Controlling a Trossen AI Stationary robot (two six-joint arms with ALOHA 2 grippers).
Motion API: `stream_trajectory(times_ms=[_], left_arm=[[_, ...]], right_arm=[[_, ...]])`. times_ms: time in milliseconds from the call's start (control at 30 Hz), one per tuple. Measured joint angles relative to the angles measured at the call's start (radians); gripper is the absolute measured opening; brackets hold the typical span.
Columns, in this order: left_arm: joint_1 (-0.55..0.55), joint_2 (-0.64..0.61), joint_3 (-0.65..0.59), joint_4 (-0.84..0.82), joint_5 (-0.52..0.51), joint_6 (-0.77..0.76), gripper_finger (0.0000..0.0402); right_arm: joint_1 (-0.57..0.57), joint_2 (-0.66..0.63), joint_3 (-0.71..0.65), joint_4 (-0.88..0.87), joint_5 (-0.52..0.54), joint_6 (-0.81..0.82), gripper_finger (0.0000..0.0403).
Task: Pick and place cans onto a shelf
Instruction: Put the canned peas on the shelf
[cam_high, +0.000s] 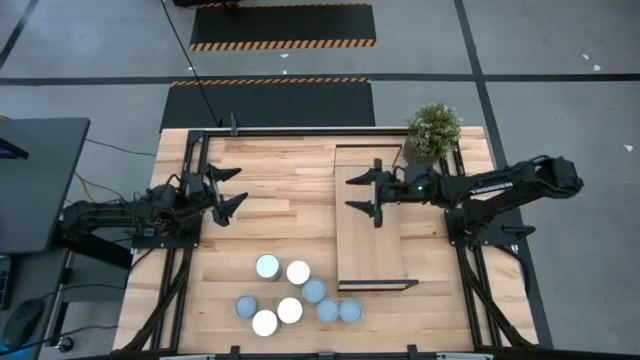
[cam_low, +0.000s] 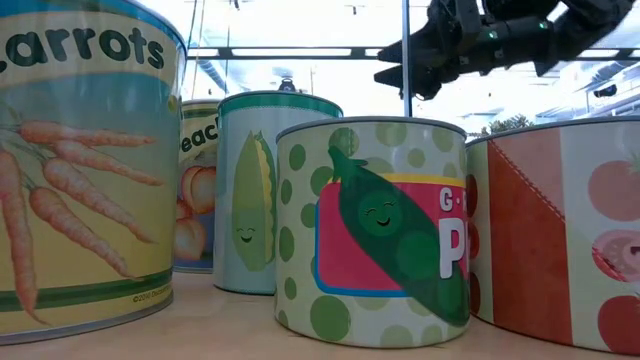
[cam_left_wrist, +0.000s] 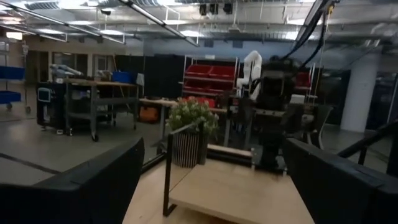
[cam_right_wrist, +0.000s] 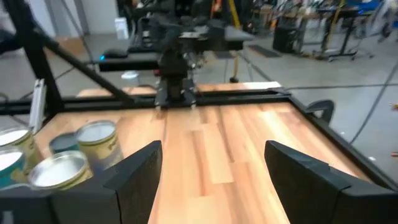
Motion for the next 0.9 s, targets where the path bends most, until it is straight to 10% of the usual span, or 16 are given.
stream_trajectory(times_ms=[900], left_arm=[[-0.001, 0.050, 0.000, 0.051, 0.005, -0.069, 0.0389]], right_arm=[[0.188, 0.354, 0.526, -0.392, -0.002, 0.003, 0.0290]])
